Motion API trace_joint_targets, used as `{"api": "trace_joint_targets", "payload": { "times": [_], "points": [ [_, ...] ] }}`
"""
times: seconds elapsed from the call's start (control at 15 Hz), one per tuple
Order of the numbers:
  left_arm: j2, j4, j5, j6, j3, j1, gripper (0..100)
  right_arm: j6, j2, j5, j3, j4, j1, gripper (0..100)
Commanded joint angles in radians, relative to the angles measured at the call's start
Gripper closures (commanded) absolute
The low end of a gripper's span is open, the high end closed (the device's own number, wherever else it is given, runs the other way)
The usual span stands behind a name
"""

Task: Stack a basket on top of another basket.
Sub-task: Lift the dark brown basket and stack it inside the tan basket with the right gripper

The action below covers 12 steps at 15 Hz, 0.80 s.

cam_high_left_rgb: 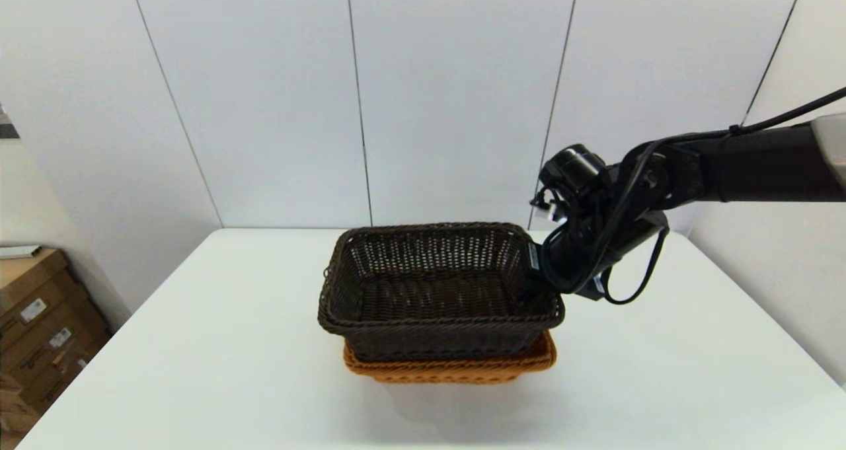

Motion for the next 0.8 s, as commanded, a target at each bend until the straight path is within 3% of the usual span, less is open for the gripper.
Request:
{"api": "trace_joint_targets", "payload": {
  "times": [0.07, 0.8],
  "points": [
    [0.0, 0.001, 0.002, 0.001, 0.0, -0.002, 0, -0.002, 0.007, 0.014, 0.001, 0.005, -0.024, 100],
    [0.0, 0.001, 0.0, 0.0, 0.0, 0.0, 0, -0.005, 0.027, 0.034, 0.006, 0.003, -0.033, 100]
  ]
}}
